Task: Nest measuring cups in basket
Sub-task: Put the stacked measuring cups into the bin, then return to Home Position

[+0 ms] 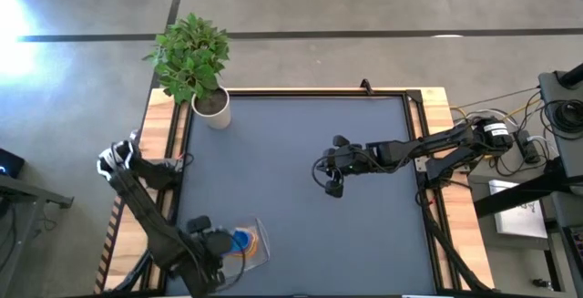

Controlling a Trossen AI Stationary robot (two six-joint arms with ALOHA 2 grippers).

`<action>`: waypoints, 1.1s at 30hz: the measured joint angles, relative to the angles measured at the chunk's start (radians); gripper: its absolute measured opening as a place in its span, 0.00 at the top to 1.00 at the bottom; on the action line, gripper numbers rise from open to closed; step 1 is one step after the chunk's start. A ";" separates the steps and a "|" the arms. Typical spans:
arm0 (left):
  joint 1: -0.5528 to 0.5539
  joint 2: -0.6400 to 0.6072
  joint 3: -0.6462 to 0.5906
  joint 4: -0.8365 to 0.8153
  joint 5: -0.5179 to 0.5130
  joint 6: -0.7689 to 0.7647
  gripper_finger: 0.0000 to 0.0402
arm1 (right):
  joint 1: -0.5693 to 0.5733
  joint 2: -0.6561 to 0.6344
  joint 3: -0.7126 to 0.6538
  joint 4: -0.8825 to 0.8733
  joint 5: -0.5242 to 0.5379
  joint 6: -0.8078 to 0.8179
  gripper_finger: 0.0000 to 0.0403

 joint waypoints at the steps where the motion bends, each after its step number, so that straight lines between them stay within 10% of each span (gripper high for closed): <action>1: -0.005 0.025 0.005 0.007 0.001 0.006 0.67 | 0.000 0.000 -0.002 0.000 0.000 0.000 0.98; 23: -0.017 0.091 -0.184 0.201 0.050 0.015 0.66 | 0.000 0.001 -0.064 0.075 -0.010 0.033 0.98; 29: -0.017 0.060 -0.173 0.182 0.062 0.008 0.25 | 0.000 0.001 -0.064 0.075 -0.010 0.035 0.98; 33: -0.017 0.032 -0.128 0.129 0.040 -0.012 0.14 | 0.000 0.001 -0.064 0.075 -0.011 0.040 0.98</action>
